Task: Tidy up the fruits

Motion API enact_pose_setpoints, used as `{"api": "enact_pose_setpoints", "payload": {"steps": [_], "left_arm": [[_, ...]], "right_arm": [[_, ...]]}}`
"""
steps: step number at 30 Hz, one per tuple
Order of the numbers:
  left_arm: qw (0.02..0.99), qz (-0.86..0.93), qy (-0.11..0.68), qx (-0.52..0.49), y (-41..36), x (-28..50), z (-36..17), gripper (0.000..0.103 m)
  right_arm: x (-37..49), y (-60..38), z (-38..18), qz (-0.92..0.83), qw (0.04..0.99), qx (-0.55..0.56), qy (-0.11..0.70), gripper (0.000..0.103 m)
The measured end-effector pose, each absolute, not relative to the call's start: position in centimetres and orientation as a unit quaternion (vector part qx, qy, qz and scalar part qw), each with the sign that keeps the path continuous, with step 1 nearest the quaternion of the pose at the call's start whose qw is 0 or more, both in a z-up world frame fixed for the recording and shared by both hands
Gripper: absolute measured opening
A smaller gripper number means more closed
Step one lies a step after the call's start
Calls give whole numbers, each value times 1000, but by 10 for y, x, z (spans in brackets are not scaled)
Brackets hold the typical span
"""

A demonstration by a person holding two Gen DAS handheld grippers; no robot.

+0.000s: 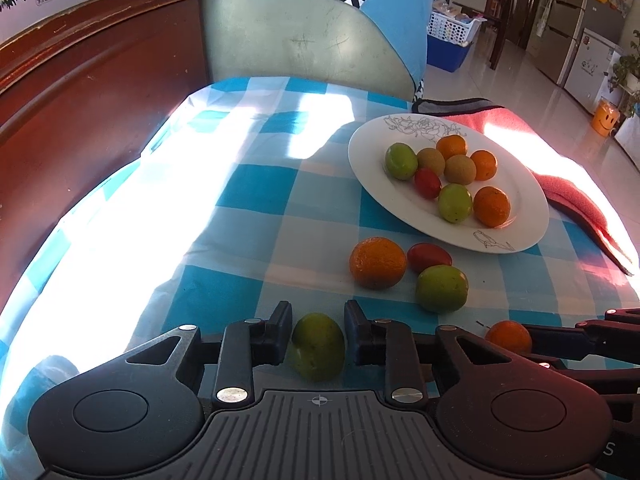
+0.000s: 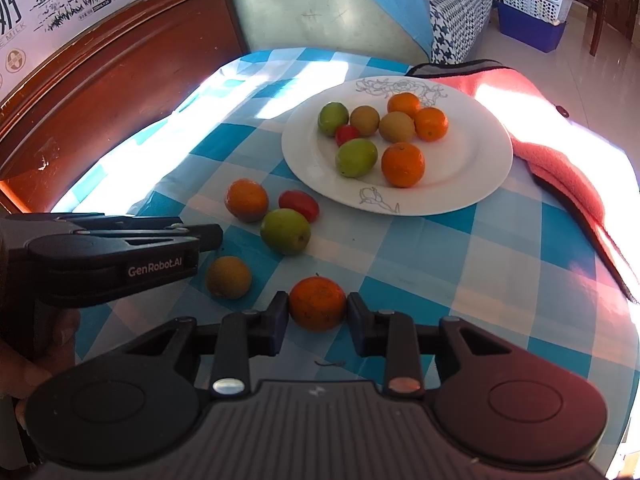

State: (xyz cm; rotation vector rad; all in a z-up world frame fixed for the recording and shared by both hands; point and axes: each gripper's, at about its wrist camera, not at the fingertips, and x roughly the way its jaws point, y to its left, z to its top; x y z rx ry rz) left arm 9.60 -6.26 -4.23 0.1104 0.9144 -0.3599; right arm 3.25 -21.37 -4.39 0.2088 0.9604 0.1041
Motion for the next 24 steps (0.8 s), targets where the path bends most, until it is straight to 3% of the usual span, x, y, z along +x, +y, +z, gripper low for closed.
{"api": "enact_pose_setpoints", "payload": {"steps": [4,9,11,19,20,21,24], "left_arm": [[878,-183,440,31,-56,95,-42,28],[883,-185,432,9,-44,96,-36,50],[885,-187,425,0,-38,95,-32,51],[882,-188,432,29,-41,88,-38,50],[880,-189,435,33,-43,88,-40,47],[878,-191,438,35,-45,87,-43,37],[881,-193,429,58,-51,79,-45,28]], "right_arm": [[33,-213,-44,50,880,100,461,32],[33,-213,-44,51,880,99,461,32],[34,-213,-44,51,880,99,461,32],[35,-212,-44,50,881,96,461,32],[35,-212,-44,50,881,95,461,32],[35,-211,-44,50,881,94,460,32],[35,-211,-44,50,881,95,461,32]]}}
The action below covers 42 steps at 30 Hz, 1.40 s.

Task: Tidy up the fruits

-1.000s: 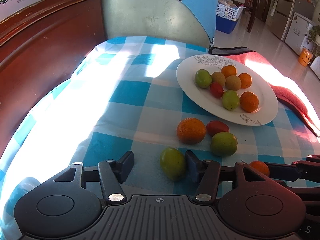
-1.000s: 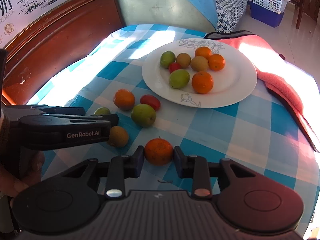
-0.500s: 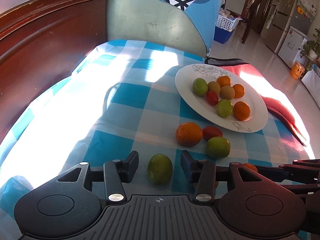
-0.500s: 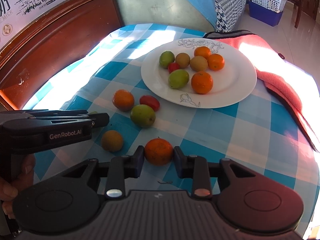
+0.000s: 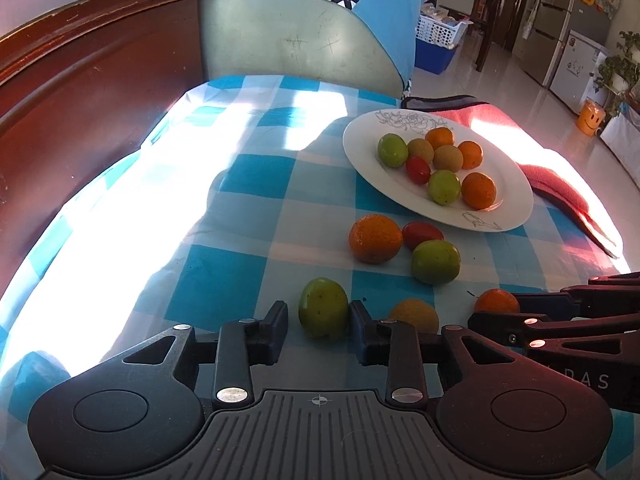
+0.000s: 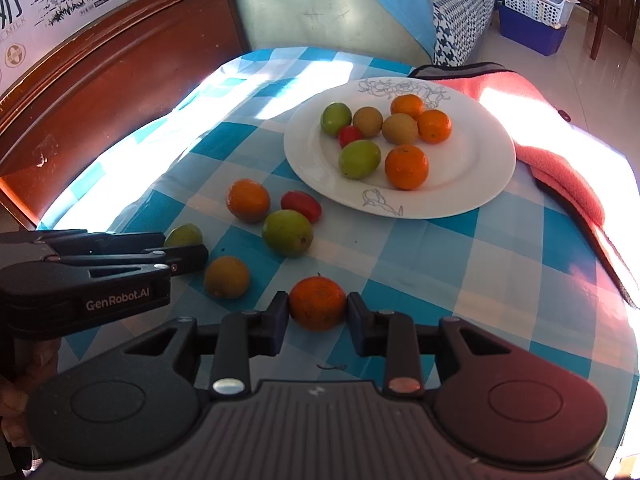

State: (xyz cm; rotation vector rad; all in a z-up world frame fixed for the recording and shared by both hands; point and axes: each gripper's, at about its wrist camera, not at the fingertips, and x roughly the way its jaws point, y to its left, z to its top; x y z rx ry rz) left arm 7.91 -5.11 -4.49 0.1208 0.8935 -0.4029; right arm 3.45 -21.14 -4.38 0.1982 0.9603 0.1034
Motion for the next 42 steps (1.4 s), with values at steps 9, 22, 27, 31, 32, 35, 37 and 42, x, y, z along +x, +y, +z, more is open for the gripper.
{"api": "enact_pose_setpoints", "payload": {"steps": [9,22,27,31,32,35,37,42], "left_arm": [[882,-205,423,48,-50,79,-42,24],[911,-229,338,59,-65,80,10,24],[912,-241,327,52,-74,87,19,24],[909,-257,327,36,-81,98,24,24],[908,-258,327,33,-82,101,25,24],[904,-264,335,21,-86,111,26,24],[903,-266,337,20,-90,117,24,24],[897,-270,347,38,-105,136,15,24]], "right_arm": [[35,-213,-40,49,882,98,458,31],[39,-240,15,55,913,118,387,31],[46,-256,26,37,920,127,370,31],[54,-266,27,26,919,135,368,31],[56,-268,26,22,919,137,369,31],[64,-278,24,12,916,148,372,31],[70,-288,21,0,913,162,374,31],[82,-309,12,-23,901,212,378,31]]}}
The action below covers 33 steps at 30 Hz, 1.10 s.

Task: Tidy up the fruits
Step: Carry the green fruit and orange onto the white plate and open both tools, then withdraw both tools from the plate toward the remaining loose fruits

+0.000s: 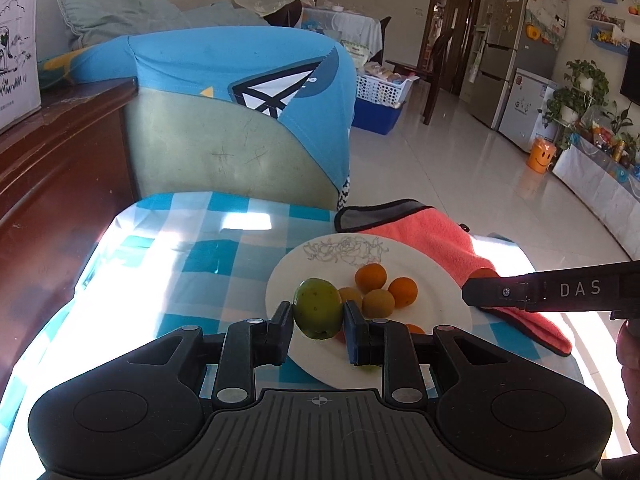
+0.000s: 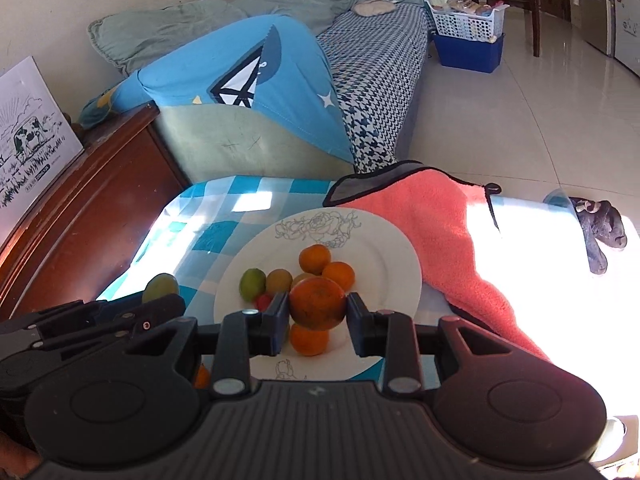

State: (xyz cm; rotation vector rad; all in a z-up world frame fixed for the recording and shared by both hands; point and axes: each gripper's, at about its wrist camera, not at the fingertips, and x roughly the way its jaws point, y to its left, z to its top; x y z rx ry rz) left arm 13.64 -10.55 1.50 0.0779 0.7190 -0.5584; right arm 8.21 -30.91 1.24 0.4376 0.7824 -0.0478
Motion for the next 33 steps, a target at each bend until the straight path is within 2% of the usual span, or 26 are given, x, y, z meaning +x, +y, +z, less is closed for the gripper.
{"api": "enact_pose_setpoints", "payload": {"steps": [17,25,33], "left_arm": [[874,-278,397,42,-133,176,-19,24],[880,-277,384,30,-133,176,-10,26],[896,-267,354,22,-121,168,19,47]], "right_arm": [[112,-314,-19,-47,881,243,402,31],[118,-314,-21,-54,881,258,392,34],[112,-308,-4,-37,894,247,373,35]]}}
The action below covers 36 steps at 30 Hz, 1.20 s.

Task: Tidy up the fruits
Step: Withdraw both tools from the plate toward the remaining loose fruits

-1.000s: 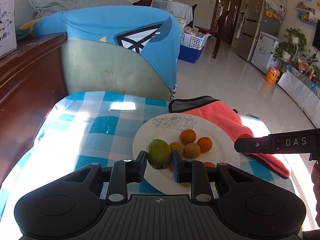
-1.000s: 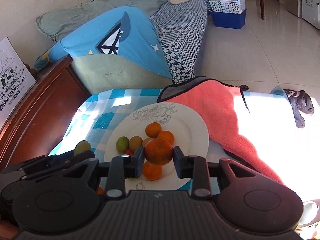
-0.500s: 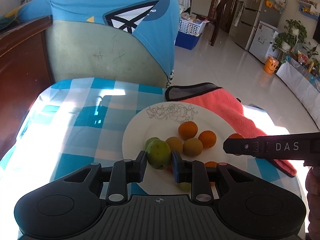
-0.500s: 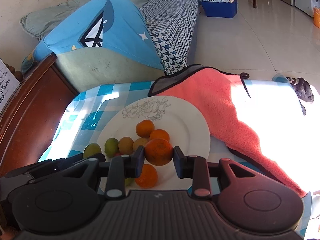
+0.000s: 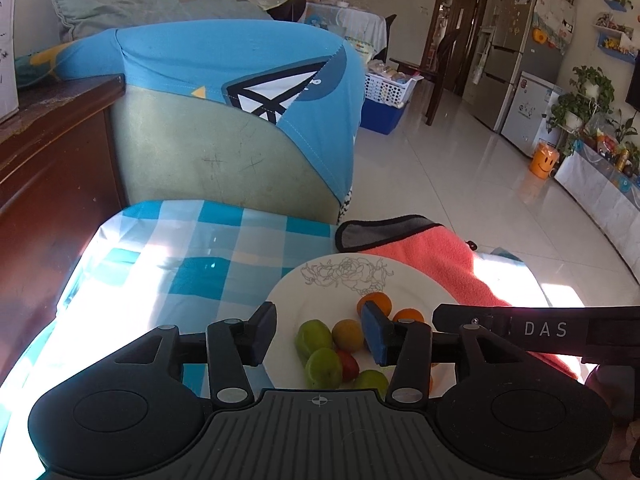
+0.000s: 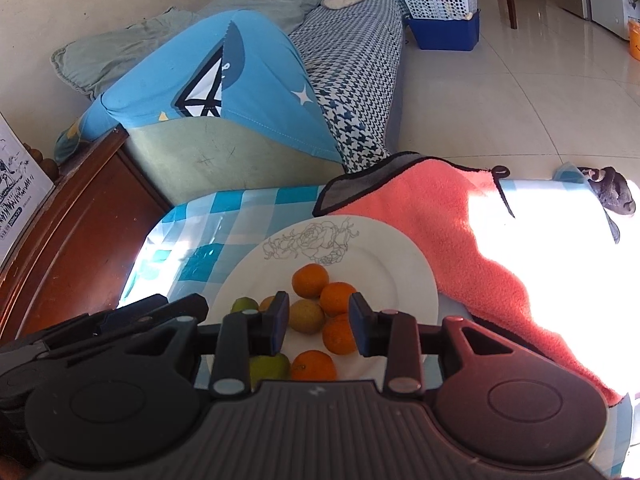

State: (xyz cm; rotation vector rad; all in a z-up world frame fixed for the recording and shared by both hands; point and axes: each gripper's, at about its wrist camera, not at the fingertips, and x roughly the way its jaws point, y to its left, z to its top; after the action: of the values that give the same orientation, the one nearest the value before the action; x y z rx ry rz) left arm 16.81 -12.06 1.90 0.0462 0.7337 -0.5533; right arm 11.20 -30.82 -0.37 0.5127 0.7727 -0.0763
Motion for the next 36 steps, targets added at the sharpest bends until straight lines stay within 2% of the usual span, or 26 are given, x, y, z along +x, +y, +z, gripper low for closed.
{"api": "enact_pose_setpoints", "payload": {"steps": [9,15,25,36], "left_arm": [[896,-253,365,28,-89,146,24,49],[894,-254,369,35,-70,119,22,54],[878,-260,401,36,-54,81,-2,56],[866,-276,410,75,-51,56,-23,57]], "right_arm": [[91,-287,0,-11,898,213,385,35],[73,-276,-2,7,892,213,399,35],[41,-258,-17,14,878,218,427,36],[46,-236,-29,57,872,215,436,37]]}}
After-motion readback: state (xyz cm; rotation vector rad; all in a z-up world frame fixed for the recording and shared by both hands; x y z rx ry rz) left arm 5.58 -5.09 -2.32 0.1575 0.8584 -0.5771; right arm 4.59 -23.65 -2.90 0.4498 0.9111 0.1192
